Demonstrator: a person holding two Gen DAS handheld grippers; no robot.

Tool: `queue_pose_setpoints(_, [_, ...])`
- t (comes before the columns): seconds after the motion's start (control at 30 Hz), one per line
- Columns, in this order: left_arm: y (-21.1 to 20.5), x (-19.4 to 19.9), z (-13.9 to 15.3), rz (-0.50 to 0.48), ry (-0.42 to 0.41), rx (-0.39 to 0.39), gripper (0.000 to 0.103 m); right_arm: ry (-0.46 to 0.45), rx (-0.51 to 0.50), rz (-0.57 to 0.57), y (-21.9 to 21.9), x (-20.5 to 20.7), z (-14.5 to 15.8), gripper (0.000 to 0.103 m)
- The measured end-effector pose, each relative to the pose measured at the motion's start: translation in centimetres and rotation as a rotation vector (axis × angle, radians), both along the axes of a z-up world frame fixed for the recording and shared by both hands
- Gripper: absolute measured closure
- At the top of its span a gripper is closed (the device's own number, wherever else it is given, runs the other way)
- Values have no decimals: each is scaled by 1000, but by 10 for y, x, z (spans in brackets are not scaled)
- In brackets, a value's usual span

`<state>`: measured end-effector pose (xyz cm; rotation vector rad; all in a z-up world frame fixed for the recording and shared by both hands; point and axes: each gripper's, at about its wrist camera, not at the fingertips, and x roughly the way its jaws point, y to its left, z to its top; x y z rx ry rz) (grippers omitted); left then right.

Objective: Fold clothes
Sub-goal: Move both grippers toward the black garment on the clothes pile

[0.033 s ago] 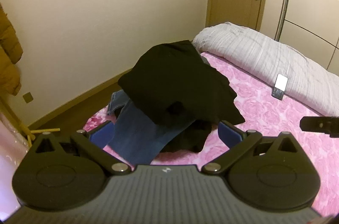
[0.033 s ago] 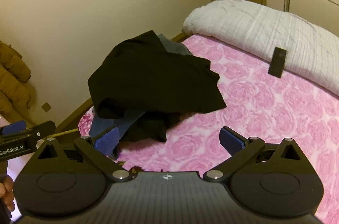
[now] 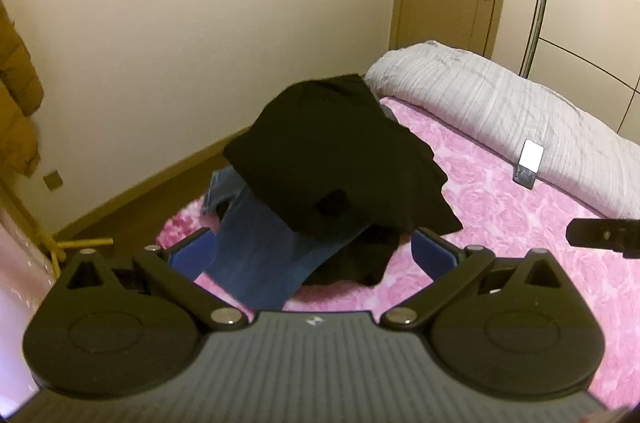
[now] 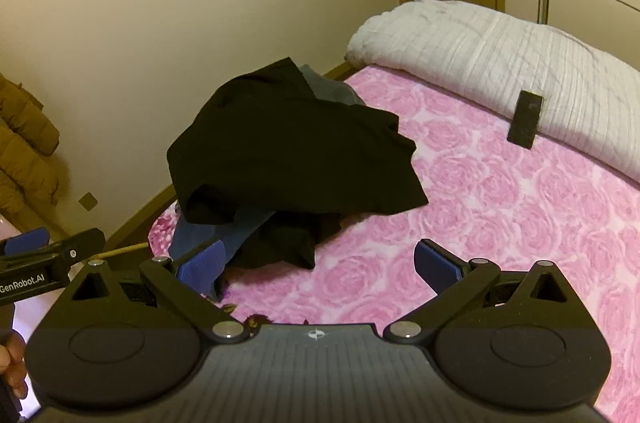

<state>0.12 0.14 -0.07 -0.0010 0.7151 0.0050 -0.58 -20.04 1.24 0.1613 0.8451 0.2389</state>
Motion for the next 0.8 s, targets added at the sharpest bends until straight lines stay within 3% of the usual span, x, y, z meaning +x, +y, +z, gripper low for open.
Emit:
queue_pose_setpoints(0.17, [7,-4,-1,0,35,-55,0,31,-4,-6,6,2,-5,0])
queue_pose_setpoints(0.8, [-2,3,-12,-2,66,-23,0,45,21,36,-1,17,-18,0])
